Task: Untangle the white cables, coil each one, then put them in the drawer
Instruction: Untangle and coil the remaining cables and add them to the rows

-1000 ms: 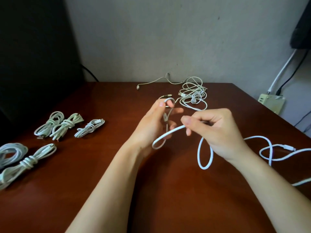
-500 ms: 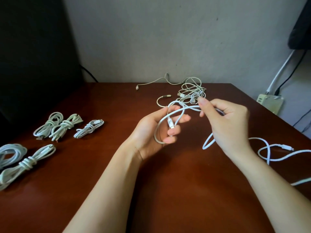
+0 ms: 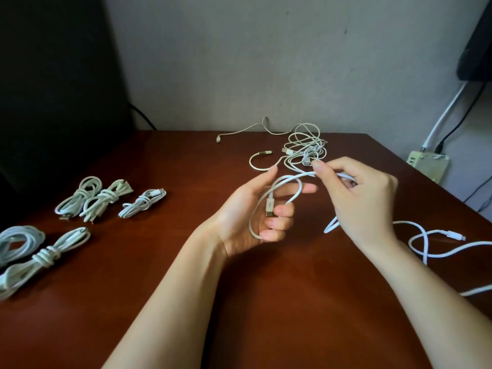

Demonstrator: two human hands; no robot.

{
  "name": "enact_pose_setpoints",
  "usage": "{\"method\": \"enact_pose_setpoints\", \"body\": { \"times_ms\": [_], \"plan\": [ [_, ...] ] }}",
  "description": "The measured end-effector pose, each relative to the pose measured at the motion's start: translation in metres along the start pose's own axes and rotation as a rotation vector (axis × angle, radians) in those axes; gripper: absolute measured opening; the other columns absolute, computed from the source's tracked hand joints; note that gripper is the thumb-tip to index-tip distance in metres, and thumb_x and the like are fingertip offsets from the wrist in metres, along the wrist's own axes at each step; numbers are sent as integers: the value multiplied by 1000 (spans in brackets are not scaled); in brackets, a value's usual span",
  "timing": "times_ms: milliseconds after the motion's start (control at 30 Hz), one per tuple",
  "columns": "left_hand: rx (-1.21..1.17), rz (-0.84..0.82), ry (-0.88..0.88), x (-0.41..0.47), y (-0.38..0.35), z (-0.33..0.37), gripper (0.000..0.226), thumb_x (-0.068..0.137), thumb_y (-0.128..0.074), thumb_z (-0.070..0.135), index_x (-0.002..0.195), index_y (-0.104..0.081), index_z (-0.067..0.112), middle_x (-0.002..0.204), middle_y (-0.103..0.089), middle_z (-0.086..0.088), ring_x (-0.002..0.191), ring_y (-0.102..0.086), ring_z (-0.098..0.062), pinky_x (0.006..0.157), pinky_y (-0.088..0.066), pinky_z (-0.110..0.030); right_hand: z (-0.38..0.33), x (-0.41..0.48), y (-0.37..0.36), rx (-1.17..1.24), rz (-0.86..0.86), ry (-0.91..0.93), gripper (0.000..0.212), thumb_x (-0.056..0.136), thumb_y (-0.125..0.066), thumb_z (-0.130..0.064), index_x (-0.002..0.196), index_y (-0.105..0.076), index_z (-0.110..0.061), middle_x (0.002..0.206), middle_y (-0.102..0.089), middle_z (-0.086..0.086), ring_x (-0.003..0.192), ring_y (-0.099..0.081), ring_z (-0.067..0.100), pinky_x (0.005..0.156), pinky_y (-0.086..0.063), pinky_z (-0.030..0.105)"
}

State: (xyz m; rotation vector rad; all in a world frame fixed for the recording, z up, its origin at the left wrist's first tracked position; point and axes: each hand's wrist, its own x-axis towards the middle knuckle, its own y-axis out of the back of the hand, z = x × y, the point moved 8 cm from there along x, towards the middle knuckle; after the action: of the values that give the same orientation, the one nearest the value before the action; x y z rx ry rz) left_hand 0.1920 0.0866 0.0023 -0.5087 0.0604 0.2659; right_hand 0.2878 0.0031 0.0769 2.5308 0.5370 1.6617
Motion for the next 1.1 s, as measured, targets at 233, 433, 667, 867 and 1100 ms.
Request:
{"method": "enact_pose_setpoints", "body": {
  "times_ms": [233,433,667,867,1100],
  "plan": [
    [50,-59,-9,0,-3,-1,52,88,-39,42,125,-57,11,64,-28,2,51,-24,-8,45,-16,-20,2,-1,-6,-34,-56,39,41,90,-57,-39,66,-69,-7,51,-59,1,50,-48,16,52,-37,29],
    [-15,-94,27,0,-3,-3,52,87,-38,34,128,-55,8,63,-32,1,50,-27,-10,45,-19,-22,-6,-3,-9,-24,-85,117,34,90,-60,-29,65,-68,-6,63,-47,-33,56,-47,-14,57,-30,4],
    [-104,-269,52,-6,-7,-6,51,80,-58,27,126,-56,3,69,-37,-1,57,-33,-12,53,-27,-24,2,-4,-14,-22,-137,63,42,91,-55,-39,60,-64,-11,53,-54,-18,56,-51,0,55,-33,12],
    [-141,-362,84,-9,-10,-8,55,77,-65,31,123,-57,2,71,-41,-3,61,-35,-15,57,-30,-26,-2,-4,-13,46,-151,101,43,92,-57,-34,60,-63,-6,53,-59,0,52,-52,9,54,-39,21],
    [-89,-297,59,-2,-9,-10,52,78,-72,37,119,-62,6,66,-38,1,55,-34,-10,50,-33,-22,-4,-8,-17,44,-178,62,42,92,-53,-36,62,-63,-8,54,-59,-4,52,-56,12,54,-43,31]
  ]
}}
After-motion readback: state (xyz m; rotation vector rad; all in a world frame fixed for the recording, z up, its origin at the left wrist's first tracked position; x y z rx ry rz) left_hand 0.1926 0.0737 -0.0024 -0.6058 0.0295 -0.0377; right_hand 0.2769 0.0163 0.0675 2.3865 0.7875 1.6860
